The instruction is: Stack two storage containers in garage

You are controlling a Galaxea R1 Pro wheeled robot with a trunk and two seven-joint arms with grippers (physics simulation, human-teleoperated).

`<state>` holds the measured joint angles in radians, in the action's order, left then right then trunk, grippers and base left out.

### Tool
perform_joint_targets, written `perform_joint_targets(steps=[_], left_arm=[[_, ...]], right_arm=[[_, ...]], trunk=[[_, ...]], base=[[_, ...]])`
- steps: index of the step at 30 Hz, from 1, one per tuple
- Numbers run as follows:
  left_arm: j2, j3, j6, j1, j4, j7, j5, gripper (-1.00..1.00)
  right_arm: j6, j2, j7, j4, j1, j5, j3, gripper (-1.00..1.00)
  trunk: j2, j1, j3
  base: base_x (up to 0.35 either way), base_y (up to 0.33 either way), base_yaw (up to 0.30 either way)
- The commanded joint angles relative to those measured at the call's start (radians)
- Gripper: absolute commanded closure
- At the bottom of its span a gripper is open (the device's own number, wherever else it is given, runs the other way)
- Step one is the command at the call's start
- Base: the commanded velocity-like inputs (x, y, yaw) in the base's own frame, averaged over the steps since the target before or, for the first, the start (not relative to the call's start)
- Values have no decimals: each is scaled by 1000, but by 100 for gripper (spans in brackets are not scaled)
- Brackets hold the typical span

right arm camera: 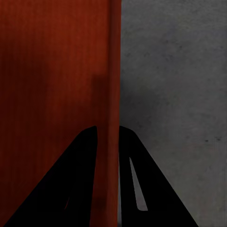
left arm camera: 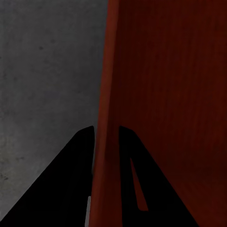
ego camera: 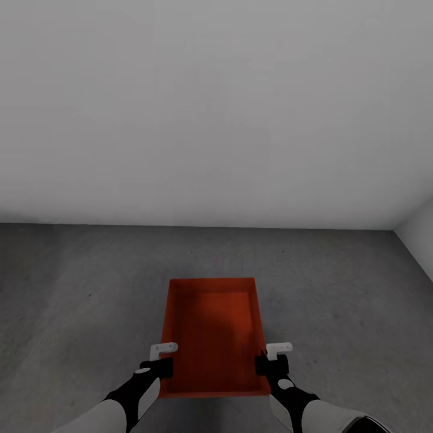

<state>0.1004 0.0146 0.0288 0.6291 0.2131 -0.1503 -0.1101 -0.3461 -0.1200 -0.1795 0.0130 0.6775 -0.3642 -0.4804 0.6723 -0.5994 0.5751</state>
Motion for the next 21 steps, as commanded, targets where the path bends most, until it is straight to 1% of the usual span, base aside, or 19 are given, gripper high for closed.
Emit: perform_joint_targets(steps=[1, 2, 21], left_arm=[[1, -19, 3, 0, 6, -11, 10, 100], [1, -19, 3, 0, 5, -10, 10, 100], [1, -19, 5, 0, -6, -2, 13, 100]], right_arm=[[3, -5, 0, -1, 1, 4, 59, 100], [3, -5, 0, -1, 1, 4, 59, 100], [2, -5, 0, -1, 1, 4, 59, 100]], trunk=[[1, 0, 1], [1, 0, 1], [134, -73, 60]], base=[[0, 0, 0], [0, 0, 0], [0, 0, 0]])
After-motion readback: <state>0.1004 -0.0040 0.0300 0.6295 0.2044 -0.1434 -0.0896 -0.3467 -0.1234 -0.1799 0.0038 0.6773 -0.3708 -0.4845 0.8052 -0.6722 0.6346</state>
